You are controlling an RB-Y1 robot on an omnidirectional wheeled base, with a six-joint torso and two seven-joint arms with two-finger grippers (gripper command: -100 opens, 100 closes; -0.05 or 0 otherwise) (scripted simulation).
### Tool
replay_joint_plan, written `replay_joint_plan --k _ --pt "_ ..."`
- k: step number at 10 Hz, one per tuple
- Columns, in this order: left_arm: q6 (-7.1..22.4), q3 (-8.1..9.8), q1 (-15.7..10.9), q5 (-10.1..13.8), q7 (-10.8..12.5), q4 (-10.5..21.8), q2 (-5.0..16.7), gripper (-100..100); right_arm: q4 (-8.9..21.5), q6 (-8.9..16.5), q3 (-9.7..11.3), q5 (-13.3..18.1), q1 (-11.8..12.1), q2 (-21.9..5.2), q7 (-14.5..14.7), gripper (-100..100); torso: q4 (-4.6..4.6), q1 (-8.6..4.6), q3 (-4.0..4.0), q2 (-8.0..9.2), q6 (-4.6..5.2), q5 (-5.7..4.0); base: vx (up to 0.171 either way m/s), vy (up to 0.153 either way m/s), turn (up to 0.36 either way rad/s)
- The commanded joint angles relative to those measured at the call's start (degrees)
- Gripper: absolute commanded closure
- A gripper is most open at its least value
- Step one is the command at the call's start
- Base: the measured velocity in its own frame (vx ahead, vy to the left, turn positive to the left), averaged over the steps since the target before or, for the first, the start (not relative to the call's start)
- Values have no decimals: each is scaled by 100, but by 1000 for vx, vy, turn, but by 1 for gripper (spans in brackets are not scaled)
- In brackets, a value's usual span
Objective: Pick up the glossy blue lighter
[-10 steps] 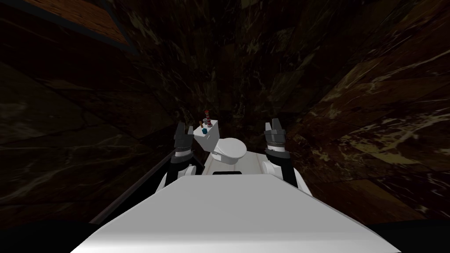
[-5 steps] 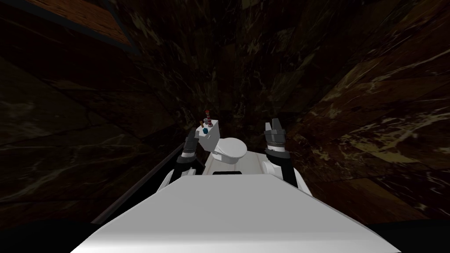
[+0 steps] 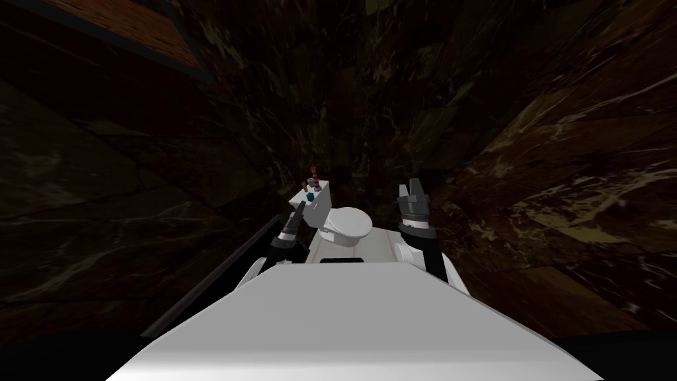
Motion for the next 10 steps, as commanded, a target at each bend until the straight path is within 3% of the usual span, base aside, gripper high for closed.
replay_joint_plan --k 1,6,10 --pt "12 -63 110 -140 -99 206 167 -100 0 0 0 0 0 0 0 0 0 0 0 0 0 0 -1 26 -3" --pt "254 -117 193 -459 -316 670 671 -100 0 0 0 0 0 0 0 0 0 -3 -2 -3 0 -1 2 25 -2" --pt "406 -56 222 -690 -536 964 1031 -100 0 0 0 0 0 0 0 0 -1 -6 -4 -8 1 -1 18 17 -5"
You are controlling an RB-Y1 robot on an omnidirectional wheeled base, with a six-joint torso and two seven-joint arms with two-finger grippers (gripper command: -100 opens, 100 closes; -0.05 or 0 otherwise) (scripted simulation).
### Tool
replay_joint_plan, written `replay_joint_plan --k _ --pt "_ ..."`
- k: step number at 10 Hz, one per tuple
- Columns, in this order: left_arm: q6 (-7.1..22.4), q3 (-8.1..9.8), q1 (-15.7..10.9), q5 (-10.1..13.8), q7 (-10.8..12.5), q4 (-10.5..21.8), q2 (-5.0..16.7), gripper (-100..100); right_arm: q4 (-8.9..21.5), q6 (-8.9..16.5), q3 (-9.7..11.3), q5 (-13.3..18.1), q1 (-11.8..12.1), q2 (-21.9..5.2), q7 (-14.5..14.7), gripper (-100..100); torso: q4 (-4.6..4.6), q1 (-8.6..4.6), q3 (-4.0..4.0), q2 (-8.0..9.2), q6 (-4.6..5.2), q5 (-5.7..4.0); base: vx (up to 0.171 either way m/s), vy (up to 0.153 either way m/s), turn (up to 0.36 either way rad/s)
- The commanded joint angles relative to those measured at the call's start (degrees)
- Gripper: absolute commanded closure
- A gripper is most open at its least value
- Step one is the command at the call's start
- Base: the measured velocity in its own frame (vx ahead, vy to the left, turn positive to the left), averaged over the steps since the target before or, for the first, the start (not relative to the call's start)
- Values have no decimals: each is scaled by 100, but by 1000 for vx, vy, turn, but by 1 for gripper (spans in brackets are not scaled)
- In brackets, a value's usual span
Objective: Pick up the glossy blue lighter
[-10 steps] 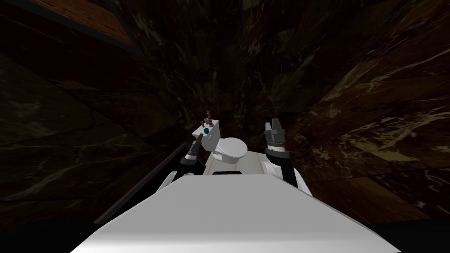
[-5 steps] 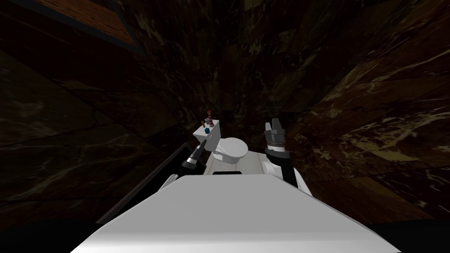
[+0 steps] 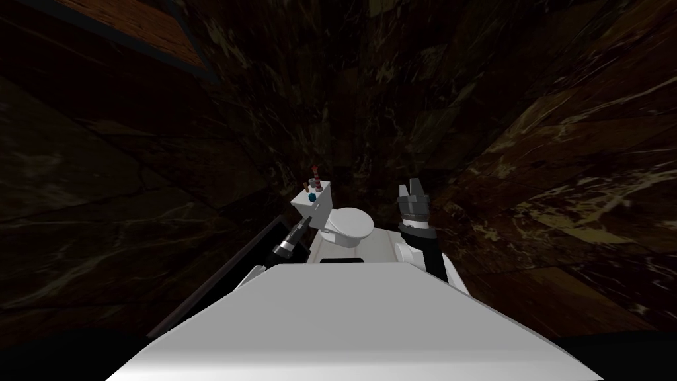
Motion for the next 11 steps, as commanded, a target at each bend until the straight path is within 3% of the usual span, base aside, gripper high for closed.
replay_joint_plan --k 1,4,5,8,11 --pt "63 73 -11 -76 -85 97 160 -100 0 0 0 0 0 0 0 0 0 0 0 0 0 0 50 6 -12" --pt "147 356 -53 -305 -335 269 452 -100 0 0 0 0 1 0 0 0 -6 -11 -17 -30 1 -3 109 -14 -37" --pt "171 523 -89 -404 -439 327 546 -100 0 0 0 0 1 0 0 0 -8 -11 -21 -36 1 -3 155 -34 -65" --pt "198 805 -160 -549 -589 400 637 -100 -1 0 0 0 1 0 0 0 -10 -18 -26 -44 1 -4 140 -34 -51" --pt "217 1239 -280 -741 -782 474 727 -100 -1 0 0 0 2 0 0 0 -12 -27 -32 -54 0 -7 172 -50 -69"
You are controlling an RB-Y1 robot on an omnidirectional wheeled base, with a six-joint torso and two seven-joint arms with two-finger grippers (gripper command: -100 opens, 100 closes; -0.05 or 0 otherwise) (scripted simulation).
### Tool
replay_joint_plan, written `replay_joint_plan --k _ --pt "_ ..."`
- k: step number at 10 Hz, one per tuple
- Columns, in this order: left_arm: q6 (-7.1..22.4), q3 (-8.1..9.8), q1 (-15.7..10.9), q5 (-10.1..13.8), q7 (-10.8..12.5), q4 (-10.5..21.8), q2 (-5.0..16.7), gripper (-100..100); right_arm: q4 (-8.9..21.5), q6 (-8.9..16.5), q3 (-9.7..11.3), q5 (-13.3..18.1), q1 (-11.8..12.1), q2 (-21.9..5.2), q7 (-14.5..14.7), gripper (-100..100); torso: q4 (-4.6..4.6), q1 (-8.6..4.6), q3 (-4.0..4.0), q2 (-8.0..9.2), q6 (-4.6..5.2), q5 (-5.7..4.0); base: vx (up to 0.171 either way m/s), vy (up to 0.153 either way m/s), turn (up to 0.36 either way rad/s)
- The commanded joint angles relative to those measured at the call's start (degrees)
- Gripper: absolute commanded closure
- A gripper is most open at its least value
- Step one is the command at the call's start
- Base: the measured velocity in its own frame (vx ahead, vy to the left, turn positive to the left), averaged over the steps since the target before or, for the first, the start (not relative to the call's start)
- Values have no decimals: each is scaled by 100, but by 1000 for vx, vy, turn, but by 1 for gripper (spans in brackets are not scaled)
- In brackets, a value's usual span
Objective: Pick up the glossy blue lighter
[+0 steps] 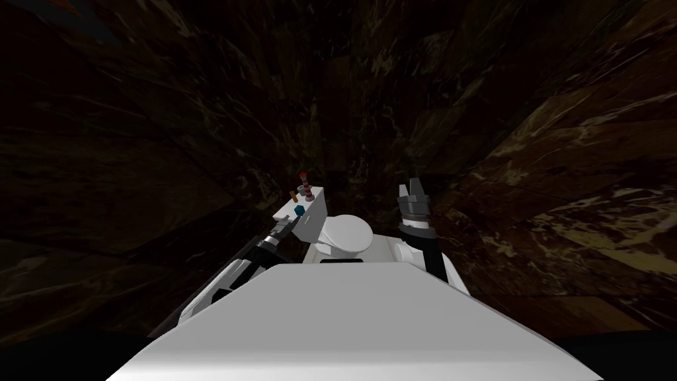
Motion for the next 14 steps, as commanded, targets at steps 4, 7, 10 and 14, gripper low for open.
replay_joint_plan --k 4,7,10,14 --pt "39 134 -17 -59 -55 -36 27 -100 0 0 0 0 -2 0 0 0 13 15 37 66 -3 4 34 -6 -22" --pt "39 134 -18 -59 -55 -36 27 100 1 0 0 0 -2 0 0 0 15 15 41 72 -3 4 0 0 0" --pt "39 134 -18 -59 -55 -36 27 0 1 0 0 0 -2 0 0 0 15 15 41 72 -3 4 0 0 0" --pt "-34 194 -184 -351 -480 208 -110 -100 1 0 0 0 -2 0 0 0 15 8 41 72 -3 2 -1 -15 16"
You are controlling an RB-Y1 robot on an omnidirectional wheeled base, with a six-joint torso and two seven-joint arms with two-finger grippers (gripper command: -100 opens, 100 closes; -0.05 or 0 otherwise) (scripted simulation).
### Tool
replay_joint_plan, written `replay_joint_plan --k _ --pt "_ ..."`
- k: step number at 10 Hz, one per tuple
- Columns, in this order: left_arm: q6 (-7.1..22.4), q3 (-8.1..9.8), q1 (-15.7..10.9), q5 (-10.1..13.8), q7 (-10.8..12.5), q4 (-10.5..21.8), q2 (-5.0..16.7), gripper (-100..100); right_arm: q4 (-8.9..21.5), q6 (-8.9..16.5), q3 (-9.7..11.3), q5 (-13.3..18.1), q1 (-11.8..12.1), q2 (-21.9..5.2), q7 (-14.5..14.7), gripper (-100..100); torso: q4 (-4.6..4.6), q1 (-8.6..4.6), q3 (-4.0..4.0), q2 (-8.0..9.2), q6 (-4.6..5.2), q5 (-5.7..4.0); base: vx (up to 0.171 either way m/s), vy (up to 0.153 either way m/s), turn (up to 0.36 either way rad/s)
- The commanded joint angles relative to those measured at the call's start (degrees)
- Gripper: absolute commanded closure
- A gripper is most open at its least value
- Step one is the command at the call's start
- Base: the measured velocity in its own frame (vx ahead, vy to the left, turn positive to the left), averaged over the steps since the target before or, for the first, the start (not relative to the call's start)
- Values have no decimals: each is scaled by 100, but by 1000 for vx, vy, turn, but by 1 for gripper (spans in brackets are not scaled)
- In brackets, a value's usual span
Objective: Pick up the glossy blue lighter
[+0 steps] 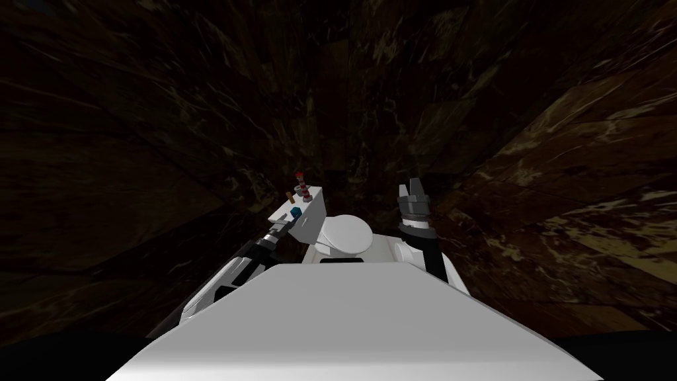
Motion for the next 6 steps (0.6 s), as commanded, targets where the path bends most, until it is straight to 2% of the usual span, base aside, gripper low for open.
replay_joint_plan --k 1,4,5,6 --pt "-29 20 -56 -110 -169 85 -55 -100 0 0 0 0 0 0 0 0 0 0 0 0 0 0 -1 -14 13" --pt "-78 61 -168 -306 -456 252 -148 -100 0 0 0 0 0 0 0 0 0 0 0 0 0 0 -1 -16 14" --pt "-67 52 -145 -261 -380 216 -125 -100 0 0 0 0 0 0 0 0 0 1 0 0 0 0 0 -7 3" --pt "-68 53 -149 -269 -402 221 -128 0 0 0 0 0 0 0 0 0 0 3 0 0 0 0 0 0 0"
